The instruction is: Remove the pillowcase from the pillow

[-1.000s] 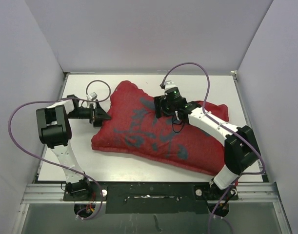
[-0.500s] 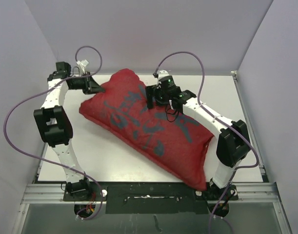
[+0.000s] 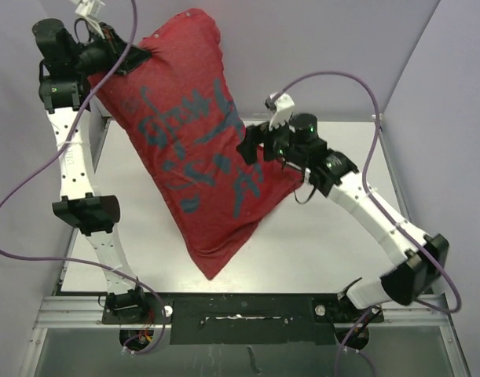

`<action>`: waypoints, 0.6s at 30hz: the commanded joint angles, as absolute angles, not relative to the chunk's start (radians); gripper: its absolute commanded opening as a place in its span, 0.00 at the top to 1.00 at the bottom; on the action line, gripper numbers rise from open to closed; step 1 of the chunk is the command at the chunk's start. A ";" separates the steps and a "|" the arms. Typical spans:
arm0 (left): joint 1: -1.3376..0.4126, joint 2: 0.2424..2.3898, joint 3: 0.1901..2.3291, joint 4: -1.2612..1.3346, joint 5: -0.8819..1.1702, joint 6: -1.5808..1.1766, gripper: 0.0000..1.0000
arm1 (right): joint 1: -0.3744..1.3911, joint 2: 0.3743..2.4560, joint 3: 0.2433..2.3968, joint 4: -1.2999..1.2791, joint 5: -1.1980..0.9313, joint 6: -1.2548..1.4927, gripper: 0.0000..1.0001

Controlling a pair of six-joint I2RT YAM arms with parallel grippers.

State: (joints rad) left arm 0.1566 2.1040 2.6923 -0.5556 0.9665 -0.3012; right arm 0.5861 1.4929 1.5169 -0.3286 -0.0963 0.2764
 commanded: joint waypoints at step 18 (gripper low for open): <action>-0.057 1.704 2.610 -0.189 1.294 -0.465 1.00 | 0.775 1.668 1.307 0.098 0.012 0.237 0.16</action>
